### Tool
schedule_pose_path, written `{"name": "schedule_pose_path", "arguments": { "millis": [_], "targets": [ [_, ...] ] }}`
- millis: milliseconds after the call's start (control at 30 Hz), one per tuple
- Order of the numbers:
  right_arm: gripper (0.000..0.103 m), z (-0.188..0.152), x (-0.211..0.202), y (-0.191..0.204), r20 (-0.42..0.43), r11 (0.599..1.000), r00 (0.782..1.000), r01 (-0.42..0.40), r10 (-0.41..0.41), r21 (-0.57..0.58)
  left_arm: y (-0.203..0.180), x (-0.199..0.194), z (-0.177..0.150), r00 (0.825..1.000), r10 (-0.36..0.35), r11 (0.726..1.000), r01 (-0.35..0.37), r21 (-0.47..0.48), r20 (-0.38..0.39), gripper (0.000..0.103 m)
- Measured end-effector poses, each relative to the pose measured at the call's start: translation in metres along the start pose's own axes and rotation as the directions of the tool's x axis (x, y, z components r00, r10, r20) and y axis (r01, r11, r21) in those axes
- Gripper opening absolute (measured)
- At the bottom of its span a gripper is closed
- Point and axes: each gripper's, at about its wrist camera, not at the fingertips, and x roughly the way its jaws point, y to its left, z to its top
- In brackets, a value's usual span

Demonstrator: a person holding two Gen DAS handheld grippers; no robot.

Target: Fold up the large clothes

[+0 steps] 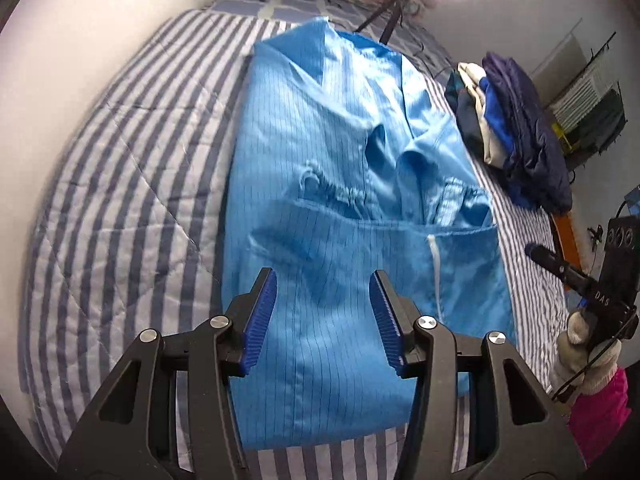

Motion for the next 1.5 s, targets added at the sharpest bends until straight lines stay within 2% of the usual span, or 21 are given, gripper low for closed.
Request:
{"name": "schedule_pose_path", "arguments": {
  "millis": [67, 167, 300, 467, 600, 700, 800, 933, 1000, 1167, 1267, 1500],
  "targets": [
    [0.044, 0.001, 0.013, 0.006, -0.023, 0.999, 0.999, 0.021, -0.022, -0.034, -0.001, 0.007, -0.003, 1.000, 0.022, 1.000, -0.022, 0.015, -0.004, 0.050],
    [0.044, -0.001, 0.039, 0.011, -0.093, 0.991, 0.991, 0.089, -0.098, -0.100, -0.002, 0.019, -0.007, 0.997, 0.072, 0.996, -0.072, 0.046, -0.012, 0.050],
    [0.044, -0.011, 0.069, 0.001, -0.181, 0.963, 0.952, 0.219, -0.246, -0.157, 0.004, 0.042, -0.011, 0.988, 0.154, 0.986, -0.151, 0.074, -0.028, 0.050],
    [0.044, -0.013, 0.074, 0.000, -0.188, 0.950, 0.940, 0.249, -0.284, -0.188, 0.001, 0.046, -0.011, 0.985, 0.169, 0.982, -0.166, 0.091, -0.033, 0.050],
    [0.044, 0.001, 0.049, 0.012, -0.130, 0.974, 0.975, 0.159, -0.181, -0.164, 0.000, 0.021, 0.003, 0.998, 0.068, 0.997, -0.067, 0.038, -0.006, 0.050],
    [0.044, 0.022, 0.022, 0.021, -0.064, 0.984, 0.992, 0.101, -0.112, -0.149, -0.003, 0.006, 0.025, 0.998, 0.047, 0.997, -0.049, 0.055, 0.044, 0.050],
    [0.044, 0.047, 0.010, 0.028, -0.017, 0.983, 0.997, 0.070, -0.073, -0.170, -0.001, 0.005, 0.053, 0.996, 0.052, 0.996, -0.057, 0.068, 0.075, 0.050],
    [0.044, 0.078, 0.021, 0.040, -0.025, 0.977, 0.999, 0.025, -0.031, -0.211, 0.010, 0.017, 0.089, 0.995, 0.032, 0.998, -0.037, 0.053, 0.090, 0.050],
    [0.044, 0.101, 0.038, 0.045, -0.035, 0.974, 0.999, 0.011, -0.019, -0.228, 0.018, 0.027, 0.105, 0.995, 0.026, 0.999, -0.031, 0.042, 0.101, 0.050],
    [0.044, 0.154, 0.089, 0.058, -0.074, 0.974, 0.993, -0.105, 0.092, -0.199, 0.033, 0.050, 0.133, 0.993, 0.000, 0.999, -0.006, 0.046, 0.120, 0.047],
    [0.050, 0.185, 0.129, 0.064, -0.112, 0.969, 0.975, -0.205, 0.190, -0.136, 0.032, 0.063, 0.145, 0.992, 0.000, 0.995, -0.012, 0.096, 0.124, 0.047],
    [0.050, 0.245, 0.231, 0.057, -0.150, 0.959, 0.947, -0.277, 0.283, 0.060, 0.038, 0.098, 0.161, 0.992, -0.024, 0.988, 0.005, 0.154, 0.123, 0.047]
  ]
}}
